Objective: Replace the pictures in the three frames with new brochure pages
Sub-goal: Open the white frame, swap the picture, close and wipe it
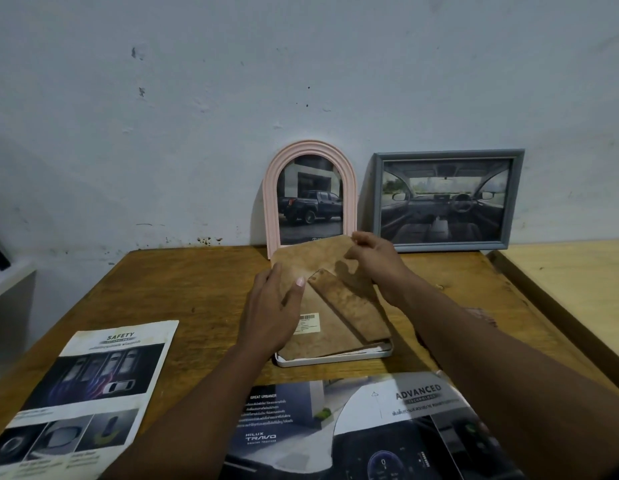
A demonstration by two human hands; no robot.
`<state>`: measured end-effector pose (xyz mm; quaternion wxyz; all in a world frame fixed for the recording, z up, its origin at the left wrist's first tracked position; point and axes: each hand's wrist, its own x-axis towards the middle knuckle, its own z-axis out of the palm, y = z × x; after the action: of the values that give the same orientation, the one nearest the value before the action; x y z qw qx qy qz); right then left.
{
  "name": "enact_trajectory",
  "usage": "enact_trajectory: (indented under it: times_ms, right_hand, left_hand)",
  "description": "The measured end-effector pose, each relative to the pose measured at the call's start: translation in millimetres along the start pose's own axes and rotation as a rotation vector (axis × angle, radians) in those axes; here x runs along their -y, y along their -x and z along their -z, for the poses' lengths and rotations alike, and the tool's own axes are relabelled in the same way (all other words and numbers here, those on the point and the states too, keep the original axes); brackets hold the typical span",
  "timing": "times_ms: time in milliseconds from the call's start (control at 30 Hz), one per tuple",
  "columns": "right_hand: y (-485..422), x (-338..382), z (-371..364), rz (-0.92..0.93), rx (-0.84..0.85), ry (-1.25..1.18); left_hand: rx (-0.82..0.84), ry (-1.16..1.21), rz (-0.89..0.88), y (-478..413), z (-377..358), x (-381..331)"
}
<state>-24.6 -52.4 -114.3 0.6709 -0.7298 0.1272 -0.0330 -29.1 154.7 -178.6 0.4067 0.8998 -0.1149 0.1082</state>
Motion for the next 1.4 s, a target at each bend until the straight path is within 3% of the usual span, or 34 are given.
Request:
enact_trajectory:
  times_ms: [100, 167, 367, 467, 633, 833, 1067, 1400]
  right_hand:
    - [20, 0, 11, -0.013, 0.146, 0.107]
    - [25, -2, 18, 0.027, 0.103, 0.162]
    - [32, 21, 57, 0.029, -0.26, 0.074]
    - [38, 21, 77, -0.046, -0.233, 0.029]
    - [57, -15, 83, -0.17, -0.173, 0.229]
    - [56, -25, 89, -0.083, -0.195, 0.554]
    - [66, -27, 127, -0.1, -0.308, 0.687]
    - [72, -36, 147, -0.112, -0.379, 0.816]
  left_hand:
    - [0.001, -0.007, -0.012, 2, 2, -8]
    - [0.002, 0.005, -0.026, 1, 4, -17]
    - [0.021, 0.054, -0.084, -4, 1, -72]
    - [0.089, 0.041, -0.069, -5, -6, -92]
    - [0.202, -0.027, -0.016, 6, -19, -95]
    - [0.275, -0.15, 0.031, 12, -28, -97]
    - [0.396, -0.198, -0.055, 12, -62, -121]
    - [0.581, -0.519, -0.182, 19, -91, -134]
